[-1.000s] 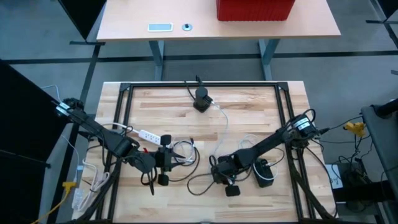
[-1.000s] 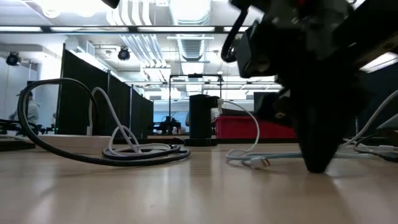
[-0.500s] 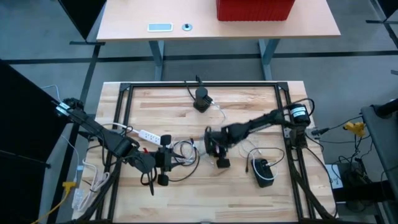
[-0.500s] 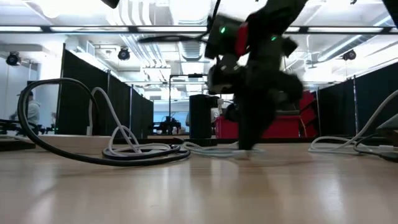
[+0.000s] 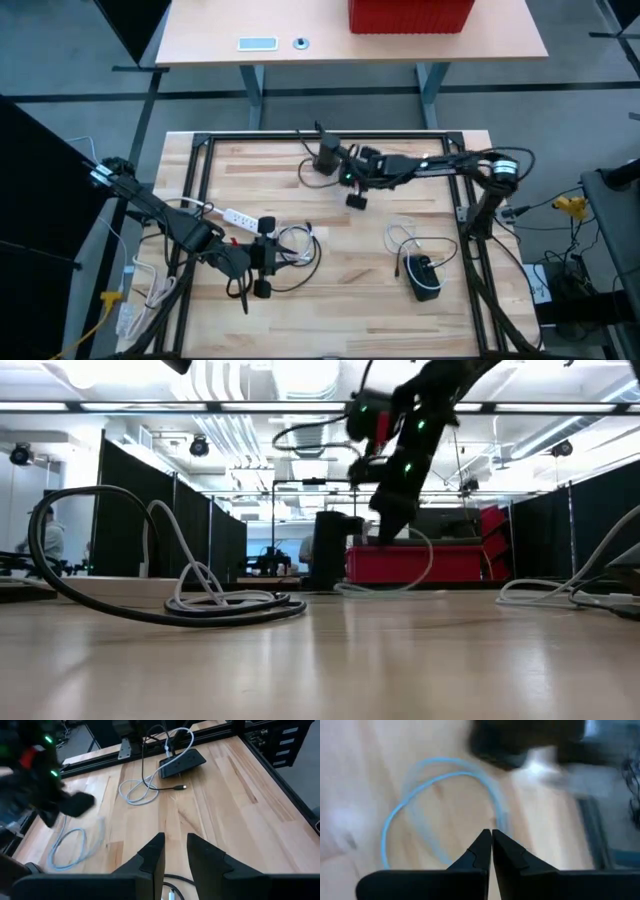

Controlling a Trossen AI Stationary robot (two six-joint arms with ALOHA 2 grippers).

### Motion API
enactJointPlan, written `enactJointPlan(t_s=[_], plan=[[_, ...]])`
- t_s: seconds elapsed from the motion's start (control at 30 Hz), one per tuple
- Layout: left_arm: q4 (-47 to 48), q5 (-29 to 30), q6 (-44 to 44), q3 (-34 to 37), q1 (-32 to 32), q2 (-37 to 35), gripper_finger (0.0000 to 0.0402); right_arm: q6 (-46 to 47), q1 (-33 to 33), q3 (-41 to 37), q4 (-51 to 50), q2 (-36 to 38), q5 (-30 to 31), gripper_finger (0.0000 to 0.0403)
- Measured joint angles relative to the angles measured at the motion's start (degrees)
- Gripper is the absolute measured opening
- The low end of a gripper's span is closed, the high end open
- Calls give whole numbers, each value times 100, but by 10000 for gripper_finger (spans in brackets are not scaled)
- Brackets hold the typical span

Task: Insert USB
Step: Adjust the light blue charger cable

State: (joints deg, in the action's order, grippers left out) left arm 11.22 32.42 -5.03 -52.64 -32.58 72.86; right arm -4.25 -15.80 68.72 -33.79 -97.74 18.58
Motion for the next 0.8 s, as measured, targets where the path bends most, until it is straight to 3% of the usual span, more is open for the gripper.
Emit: enactJointPlan(t_s=[0.23,0.47,0.7,0.8], plan=[[18,2,26,0,0,0,70,504,463,-223,138,734,-1324,0],[17,2,27,0,7,0,70,716,1118,-725,480,271,-1602,0],[12,2,25,0,7,0,70,535,1251,-901,1079,-678,-1894,0],[18,14,18,2,7,0,70,411,1231,-783,966,-871,-1432,0]])
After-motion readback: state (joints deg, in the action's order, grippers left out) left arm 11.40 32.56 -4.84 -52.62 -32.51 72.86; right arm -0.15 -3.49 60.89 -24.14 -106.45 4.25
